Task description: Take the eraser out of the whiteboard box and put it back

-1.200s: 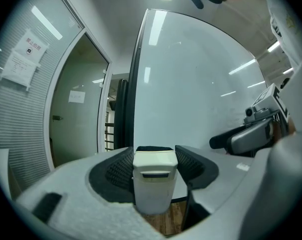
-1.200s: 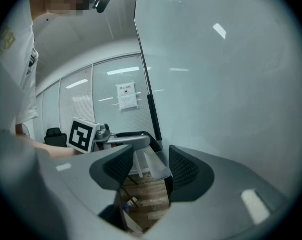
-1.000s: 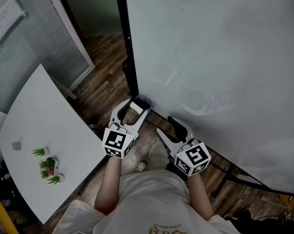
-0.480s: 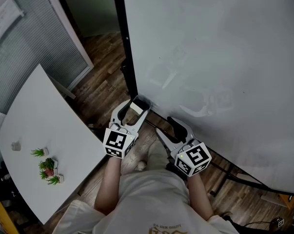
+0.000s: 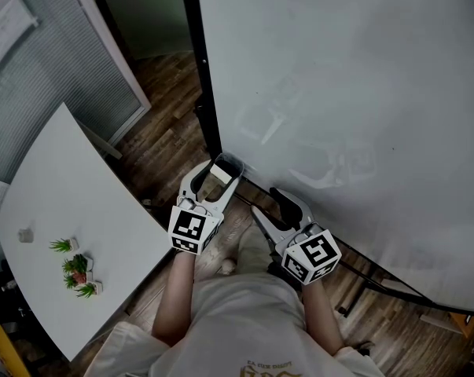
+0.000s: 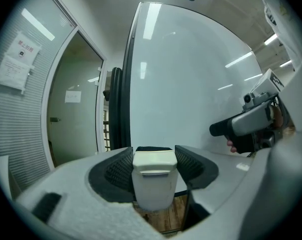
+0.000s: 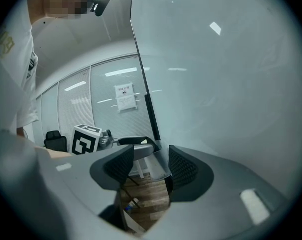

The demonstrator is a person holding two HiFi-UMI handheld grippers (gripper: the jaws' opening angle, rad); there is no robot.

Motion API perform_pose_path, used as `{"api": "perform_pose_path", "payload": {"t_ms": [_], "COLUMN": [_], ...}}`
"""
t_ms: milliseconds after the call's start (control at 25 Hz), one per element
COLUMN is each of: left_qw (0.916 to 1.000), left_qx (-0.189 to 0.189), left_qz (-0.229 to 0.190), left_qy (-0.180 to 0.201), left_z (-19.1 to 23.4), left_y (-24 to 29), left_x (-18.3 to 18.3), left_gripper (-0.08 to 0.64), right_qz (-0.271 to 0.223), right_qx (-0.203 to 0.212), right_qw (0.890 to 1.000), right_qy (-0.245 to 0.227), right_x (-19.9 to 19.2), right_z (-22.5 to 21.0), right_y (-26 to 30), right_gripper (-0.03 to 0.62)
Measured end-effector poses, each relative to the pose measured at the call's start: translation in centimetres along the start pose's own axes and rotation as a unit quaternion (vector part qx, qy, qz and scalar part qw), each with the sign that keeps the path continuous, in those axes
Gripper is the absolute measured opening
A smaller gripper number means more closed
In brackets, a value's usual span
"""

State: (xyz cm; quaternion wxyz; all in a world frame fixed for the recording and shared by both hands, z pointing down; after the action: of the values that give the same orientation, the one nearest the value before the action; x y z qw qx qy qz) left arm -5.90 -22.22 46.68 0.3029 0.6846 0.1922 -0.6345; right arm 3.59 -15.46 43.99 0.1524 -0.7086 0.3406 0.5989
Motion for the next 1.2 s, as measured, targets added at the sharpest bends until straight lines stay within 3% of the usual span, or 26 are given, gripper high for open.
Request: {"api": "perform_pose_path", "payload": {"t_ms": [320,880,960,1080,1200], "left_qw": [0.9999,0.9990,0.9995,0.9998,0.9994], "left_qx": [-0.009,0.020,0.018,0.010,0.014], "left_qz": [0.000,-0.025,-0.022,-0.014,-0.031], "left_qy": [-0.007,-0.030,-0.012,0.004,-0.010], "left_z": [-0.2,0.2,-0.2,-0.8,-1.1], "left_y": [-0.2,-2.5,-2.9,-3.5,-4.6], "left_x": [-0.2,1.1,1.6,2.1,3.0], "left_gripper": [0.278,0.287,0.274,0.239,0.110], "right_qz": [0.001,-0.001,-0.006,-0.023,-0.040], "right_qx": [0.000,-0.008,-0.012,-0.034,-0.057], "right_qw": [1.000,1.000,1.000,0.999,0.997], "right_qy": [-0.003,-0.008,-0.009,-0.013,-0.016], "right_x": [-0.2,-0.2,0.1,0.8,1.5], "right_z": [0.1,0.5,0.5,0.2,-0.3], "right_y": [0.0,-0.4,-0.6,-1.3,-2.2], "right_gripper": [0.218,0.202,0.188,0.116,0.039]}}
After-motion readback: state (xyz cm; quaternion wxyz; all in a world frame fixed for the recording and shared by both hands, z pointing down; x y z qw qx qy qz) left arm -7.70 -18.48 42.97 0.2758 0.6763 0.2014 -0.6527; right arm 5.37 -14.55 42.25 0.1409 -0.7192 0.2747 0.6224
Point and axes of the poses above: the fingertips, and each gripper's own axes: y forward along the fingers, z to its left, x out of its top, the point moved 2 cm from there along -y, backward along the fingers, and after that the axes turned 3 degrees about -x, right-handed, at the moved point
